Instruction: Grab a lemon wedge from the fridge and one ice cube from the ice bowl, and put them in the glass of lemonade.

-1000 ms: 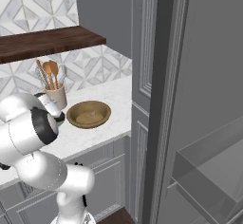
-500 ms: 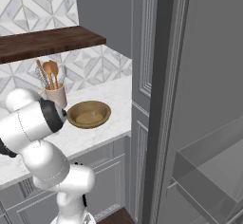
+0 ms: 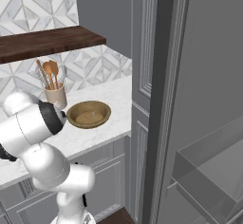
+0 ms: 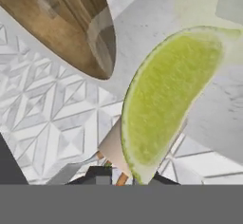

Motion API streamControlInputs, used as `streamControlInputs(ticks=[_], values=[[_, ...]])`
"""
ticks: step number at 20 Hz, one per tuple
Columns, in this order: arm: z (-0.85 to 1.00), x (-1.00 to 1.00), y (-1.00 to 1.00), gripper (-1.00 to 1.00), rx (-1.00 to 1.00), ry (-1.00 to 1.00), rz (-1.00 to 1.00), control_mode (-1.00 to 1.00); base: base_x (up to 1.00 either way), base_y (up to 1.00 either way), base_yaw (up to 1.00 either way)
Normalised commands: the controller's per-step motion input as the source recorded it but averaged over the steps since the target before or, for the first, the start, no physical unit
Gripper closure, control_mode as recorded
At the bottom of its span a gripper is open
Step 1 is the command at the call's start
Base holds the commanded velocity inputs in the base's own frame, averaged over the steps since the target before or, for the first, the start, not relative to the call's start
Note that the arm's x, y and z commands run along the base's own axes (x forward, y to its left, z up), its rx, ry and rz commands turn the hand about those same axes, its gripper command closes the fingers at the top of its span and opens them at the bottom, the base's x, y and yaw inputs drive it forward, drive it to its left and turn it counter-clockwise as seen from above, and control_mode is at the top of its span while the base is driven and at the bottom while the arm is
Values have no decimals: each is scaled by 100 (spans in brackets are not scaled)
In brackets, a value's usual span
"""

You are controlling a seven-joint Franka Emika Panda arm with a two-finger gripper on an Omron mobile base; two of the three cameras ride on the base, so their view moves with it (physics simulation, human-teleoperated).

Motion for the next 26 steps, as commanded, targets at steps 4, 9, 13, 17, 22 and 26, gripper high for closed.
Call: streamControlInputs(ticks=[4,9,13,17,22,26], values=[[28,-18,0,-100,0,-6,-4,-100,0,0,0],[50,-35,0,-100,0,-7,-5,-100,0,0,0],[57,-85,-28,-100,0,-6,-8,-100,0,0,0],[76,-81,-39,-100,1,-8,-10,-100,0,0,0],[100,-12,-4,-100,2,-5,-10,-100,0,0,0],[91,-23,-11,-100,0,0,-19,-100,0,0,0]])
